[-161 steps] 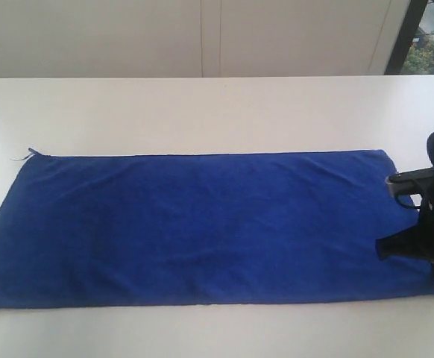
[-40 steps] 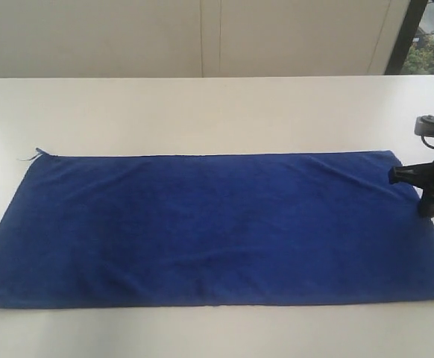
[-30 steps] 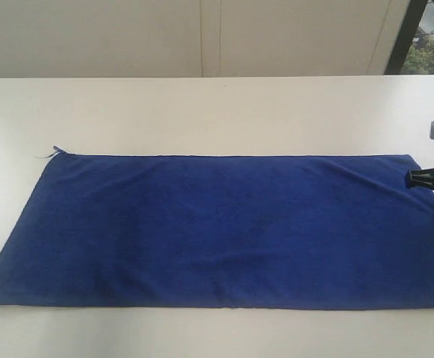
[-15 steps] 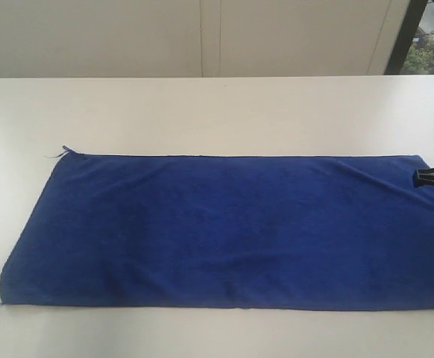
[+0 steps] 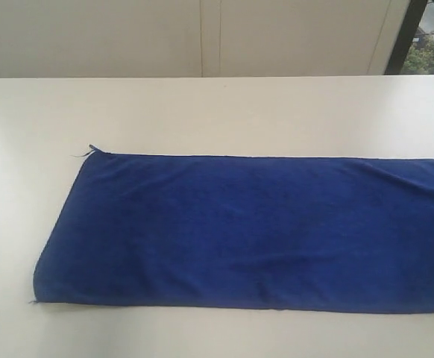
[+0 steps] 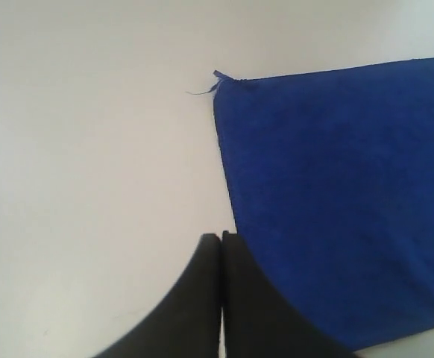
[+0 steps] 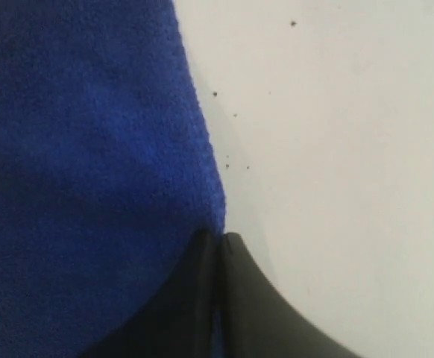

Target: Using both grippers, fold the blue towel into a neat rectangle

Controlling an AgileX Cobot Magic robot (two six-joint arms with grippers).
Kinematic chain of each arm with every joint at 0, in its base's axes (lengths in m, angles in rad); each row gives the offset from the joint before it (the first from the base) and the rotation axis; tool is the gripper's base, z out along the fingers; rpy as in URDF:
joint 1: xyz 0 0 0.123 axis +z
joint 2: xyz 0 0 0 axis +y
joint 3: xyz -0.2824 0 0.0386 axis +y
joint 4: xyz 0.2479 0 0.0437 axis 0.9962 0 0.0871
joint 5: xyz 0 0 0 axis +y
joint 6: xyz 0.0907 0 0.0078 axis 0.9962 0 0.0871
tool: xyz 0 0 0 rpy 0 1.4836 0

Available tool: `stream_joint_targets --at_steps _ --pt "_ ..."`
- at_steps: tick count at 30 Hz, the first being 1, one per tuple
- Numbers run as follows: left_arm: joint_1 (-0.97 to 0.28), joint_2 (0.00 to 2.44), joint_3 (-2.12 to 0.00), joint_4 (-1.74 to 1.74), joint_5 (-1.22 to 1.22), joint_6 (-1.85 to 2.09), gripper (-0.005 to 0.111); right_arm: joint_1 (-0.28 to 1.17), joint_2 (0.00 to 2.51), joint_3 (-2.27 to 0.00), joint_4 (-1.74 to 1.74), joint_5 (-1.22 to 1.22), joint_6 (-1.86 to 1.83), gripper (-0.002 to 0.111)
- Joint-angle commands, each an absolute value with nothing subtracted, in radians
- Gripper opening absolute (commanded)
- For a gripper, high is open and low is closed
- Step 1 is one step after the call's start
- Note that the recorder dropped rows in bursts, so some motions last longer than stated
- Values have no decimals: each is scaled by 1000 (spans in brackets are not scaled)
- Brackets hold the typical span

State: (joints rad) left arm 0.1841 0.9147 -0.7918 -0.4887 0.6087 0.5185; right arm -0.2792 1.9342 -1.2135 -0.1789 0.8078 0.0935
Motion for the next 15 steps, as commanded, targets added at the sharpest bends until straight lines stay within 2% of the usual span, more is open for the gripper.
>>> stream_joint_targets --at_steps 1,15 --pt "187 908 -788 -497 621 522 0 -288 1883 -1221 -183 805 102 0" --pt "187 908 -788 -497 621 522 0 -268 1694 -1226 -157 793 109 0"
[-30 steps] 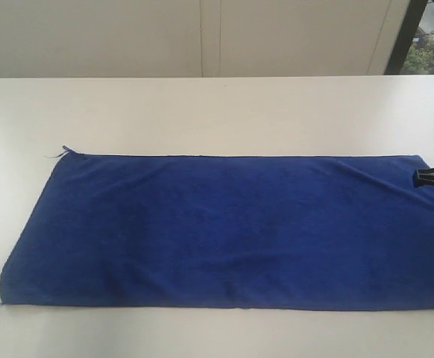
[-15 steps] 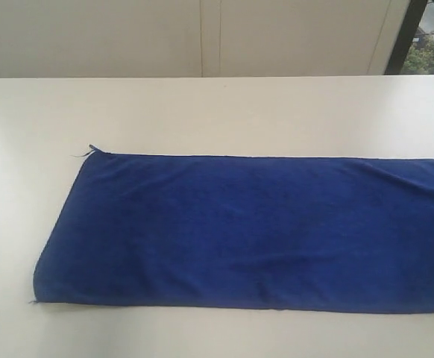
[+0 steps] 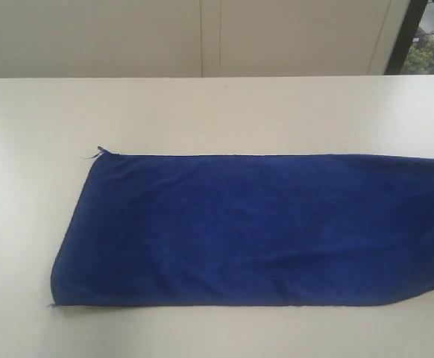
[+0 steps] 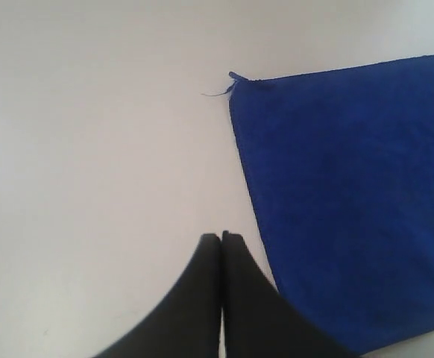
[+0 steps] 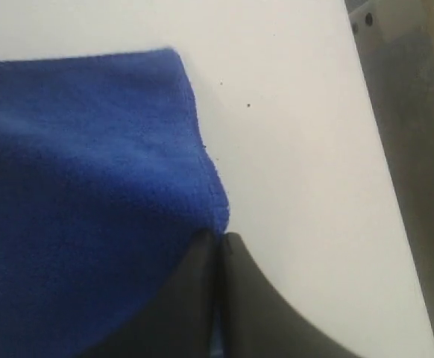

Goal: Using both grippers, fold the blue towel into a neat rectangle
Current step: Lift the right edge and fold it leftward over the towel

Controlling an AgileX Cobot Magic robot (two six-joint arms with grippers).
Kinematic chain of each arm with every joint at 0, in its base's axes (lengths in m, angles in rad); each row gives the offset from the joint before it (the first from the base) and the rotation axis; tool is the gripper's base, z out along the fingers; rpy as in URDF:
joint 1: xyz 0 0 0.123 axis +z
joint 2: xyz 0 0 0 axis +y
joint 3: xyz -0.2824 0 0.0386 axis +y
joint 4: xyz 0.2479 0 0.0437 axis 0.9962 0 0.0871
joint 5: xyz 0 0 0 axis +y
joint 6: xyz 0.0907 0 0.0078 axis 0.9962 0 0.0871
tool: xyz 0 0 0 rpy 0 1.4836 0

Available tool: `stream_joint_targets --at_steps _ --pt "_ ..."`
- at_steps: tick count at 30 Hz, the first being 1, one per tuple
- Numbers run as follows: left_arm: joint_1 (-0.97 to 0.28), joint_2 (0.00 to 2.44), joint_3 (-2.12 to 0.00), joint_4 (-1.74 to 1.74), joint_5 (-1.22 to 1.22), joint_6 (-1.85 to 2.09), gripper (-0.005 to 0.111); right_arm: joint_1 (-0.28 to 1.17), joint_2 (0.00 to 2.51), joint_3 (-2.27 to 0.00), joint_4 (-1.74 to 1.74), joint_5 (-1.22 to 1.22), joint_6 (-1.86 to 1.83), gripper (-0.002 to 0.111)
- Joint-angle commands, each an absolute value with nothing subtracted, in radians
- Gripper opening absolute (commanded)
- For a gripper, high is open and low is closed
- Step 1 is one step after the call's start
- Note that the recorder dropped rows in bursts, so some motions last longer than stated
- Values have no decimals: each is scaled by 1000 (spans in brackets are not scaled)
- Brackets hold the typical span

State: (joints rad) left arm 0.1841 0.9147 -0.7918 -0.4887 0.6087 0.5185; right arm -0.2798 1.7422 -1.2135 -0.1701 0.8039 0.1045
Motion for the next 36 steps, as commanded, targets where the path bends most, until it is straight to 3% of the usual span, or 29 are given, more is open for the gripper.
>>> stream_joint_targets --at_steps 1,12,20,36 --pt "187 908 -788 -497 621 522 0 -256 1681 -1226 -157 793 109 0" --pt "187 908 -788 -497 621 522 0 -15 1588 -1246 -143 815 80 0" --pt "187 908 -788 -497 621 522 0 283 1594 -1418 10 873 -52 0" --pt "187 908 -788 -497 621 522 0 714 1993 -1838 220 908 -146 0"
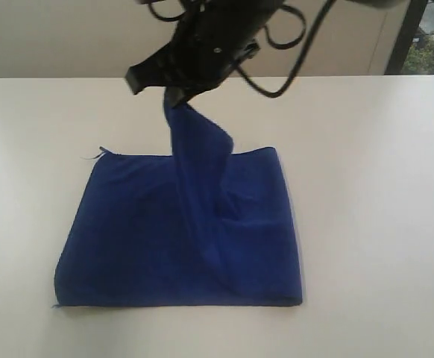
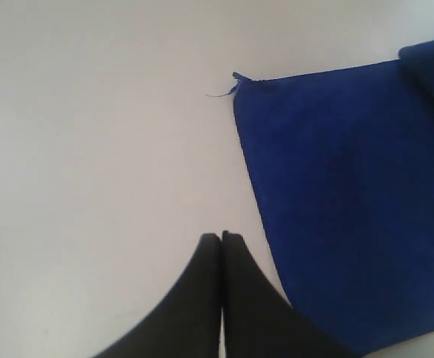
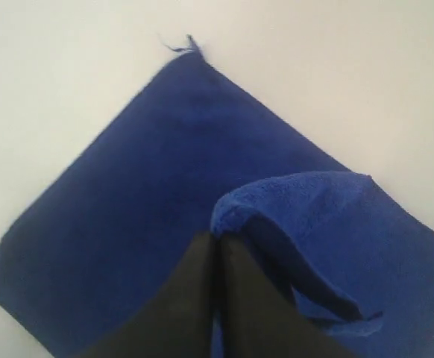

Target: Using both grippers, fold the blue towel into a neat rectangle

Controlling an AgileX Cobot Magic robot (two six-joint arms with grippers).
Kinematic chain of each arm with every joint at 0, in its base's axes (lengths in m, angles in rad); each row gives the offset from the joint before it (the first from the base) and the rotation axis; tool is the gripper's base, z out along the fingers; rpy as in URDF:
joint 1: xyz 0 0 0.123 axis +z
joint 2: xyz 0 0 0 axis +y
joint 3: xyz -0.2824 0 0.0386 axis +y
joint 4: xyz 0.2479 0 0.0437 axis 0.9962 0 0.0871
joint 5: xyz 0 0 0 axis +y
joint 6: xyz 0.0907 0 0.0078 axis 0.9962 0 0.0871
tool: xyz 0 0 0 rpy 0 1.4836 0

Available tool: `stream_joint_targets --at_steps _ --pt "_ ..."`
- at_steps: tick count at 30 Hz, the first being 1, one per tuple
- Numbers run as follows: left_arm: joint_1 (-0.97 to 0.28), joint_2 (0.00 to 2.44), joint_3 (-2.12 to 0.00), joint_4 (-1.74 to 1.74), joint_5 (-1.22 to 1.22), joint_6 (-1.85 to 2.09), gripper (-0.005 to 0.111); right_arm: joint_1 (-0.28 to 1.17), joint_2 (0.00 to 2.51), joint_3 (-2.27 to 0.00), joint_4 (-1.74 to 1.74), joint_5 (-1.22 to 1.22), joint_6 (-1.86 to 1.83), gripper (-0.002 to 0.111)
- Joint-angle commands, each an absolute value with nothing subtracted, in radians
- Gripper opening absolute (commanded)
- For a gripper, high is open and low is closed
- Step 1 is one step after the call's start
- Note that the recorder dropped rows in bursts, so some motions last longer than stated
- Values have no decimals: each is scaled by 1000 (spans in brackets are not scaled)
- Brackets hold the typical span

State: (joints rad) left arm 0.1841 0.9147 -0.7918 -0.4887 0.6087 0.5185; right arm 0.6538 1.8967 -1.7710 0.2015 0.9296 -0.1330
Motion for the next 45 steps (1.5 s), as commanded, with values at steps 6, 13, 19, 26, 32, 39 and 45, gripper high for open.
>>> stream_joint_targets --at_steps 6,13,19,26,32,39,45 --pt "187 908 -788 -497 621 522 0 784 2201 -1851 247 738 -154 0" --pt "187 908 -788 -497 621 522 0 817 2325 -1853 322 667 -209 0" --pt "187 908 -788 -497 621 522 0 836 2351 -1853 412 597 -210 0" --pt "187 908 -788 -497 621 522 0 839 2349 -1881 497 558 -210 0" --pt "187 908 -788 -497 621 522 0 839 2349 -1881 504 520 -207 15" --pt "187 908 -788 -497 621 522 0 826 2301 -1883 488 585 -207 54" --pt "187 908 -788 -497 621 522 0 718 2187 -1883 455 800 -207 49"
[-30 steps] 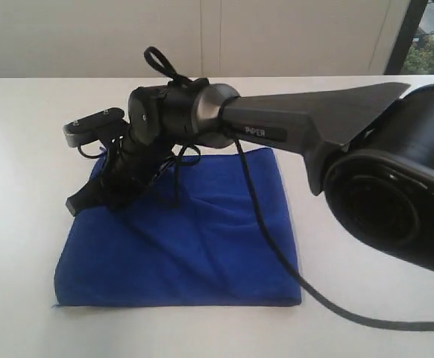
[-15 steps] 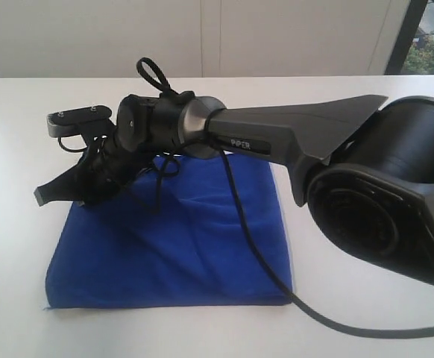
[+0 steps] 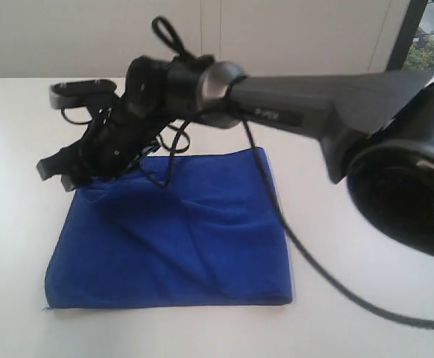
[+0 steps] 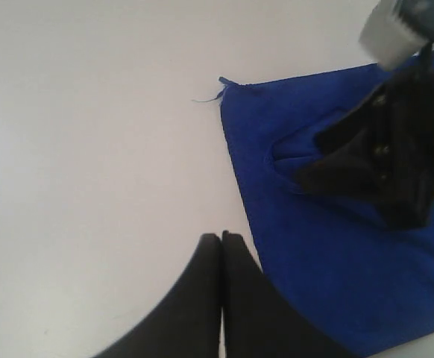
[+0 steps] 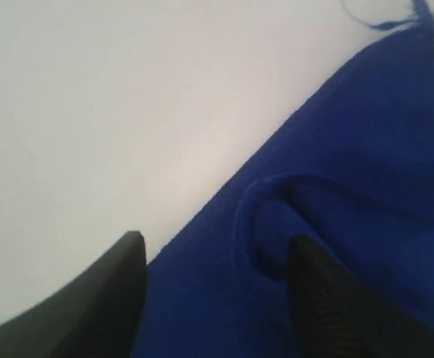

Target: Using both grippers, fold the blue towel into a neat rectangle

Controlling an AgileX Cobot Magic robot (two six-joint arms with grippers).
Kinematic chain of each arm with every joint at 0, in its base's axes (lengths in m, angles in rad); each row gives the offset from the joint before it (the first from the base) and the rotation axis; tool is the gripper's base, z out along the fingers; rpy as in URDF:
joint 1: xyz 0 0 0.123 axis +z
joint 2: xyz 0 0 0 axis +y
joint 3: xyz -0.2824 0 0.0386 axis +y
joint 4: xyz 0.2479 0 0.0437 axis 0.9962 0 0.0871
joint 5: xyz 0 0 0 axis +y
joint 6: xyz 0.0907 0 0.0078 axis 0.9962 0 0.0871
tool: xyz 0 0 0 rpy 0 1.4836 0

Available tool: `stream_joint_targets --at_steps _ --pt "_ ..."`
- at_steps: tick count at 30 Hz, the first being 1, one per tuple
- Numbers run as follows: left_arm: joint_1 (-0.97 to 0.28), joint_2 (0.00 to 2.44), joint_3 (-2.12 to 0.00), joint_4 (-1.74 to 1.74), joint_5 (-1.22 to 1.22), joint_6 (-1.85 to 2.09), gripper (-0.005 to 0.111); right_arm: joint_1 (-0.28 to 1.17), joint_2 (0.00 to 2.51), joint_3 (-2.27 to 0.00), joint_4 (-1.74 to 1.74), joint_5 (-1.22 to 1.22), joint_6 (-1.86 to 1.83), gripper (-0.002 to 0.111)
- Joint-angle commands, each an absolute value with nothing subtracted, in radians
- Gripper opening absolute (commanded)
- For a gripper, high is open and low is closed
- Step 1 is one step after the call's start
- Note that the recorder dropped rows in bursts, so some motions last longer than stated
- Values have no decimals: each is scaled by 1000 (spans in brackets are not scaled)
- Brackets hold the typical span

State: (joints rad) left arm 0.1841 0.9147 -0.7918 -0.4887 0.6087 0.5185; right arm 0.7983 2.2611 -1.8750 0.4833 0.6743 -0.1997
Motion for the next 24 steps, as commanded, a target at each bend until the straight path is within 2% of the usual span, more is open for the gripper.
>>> stream_joint_targets --at_steps 1,4,9,24 --pt "187 908 -788 -497 621 522 0 691 2178 -1883 452 839 -207 45" --pt "187 908 -788 -497 621 522 0 614 2168 -1883 424 925 -249 31" --pt "187 908 -788 -497 621 522 0 510 2203 -1883 227 960 -265 0" --pt "187 908 -788 -497 621 522 0 407 2371 -1883 61 893 -302 0"
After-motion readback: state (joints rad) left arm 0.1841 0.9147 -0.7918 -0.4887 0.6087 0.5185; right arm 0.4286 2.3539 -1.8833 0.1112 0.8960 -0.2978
